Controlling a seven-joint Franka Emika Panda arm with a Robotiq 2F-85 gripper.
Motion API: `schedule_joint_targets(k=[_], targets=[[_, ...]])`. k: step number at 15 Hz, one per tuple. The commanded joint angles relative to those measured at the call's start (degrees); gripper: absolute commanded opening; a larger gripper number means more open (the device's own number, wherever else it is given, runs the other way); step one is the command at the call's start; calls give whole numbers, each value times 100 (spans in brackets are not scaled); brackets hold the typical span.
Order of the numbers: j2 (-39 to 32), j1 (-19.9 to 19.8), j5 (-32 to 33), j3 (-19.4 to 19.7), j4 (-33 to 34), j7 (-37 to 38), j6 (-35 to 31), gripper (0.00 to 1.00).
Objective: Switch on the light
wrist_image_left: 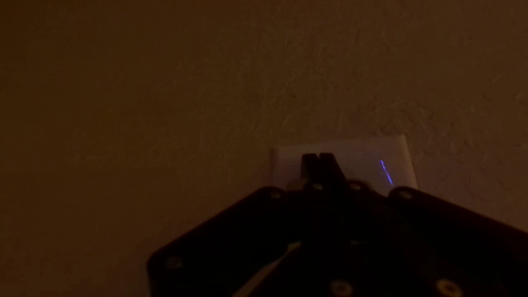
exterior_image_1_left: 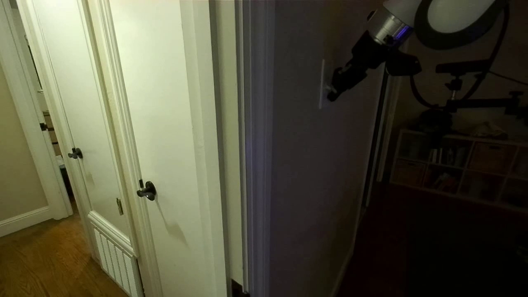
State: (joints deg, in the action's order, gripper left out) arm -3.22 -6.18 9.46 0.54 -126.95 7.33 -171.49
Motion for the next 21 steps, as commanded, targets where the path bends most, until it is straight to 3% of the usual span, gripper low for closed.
schedule_joint_targets(k=[1, 16, 21], targets=[[116, -8, -52, -26, -40, -120, 90, 5], [651, 2, 332, -1, -20, 67, 299, 5], [749, -124, 1063, 50, -127, 305, 557, 5]])
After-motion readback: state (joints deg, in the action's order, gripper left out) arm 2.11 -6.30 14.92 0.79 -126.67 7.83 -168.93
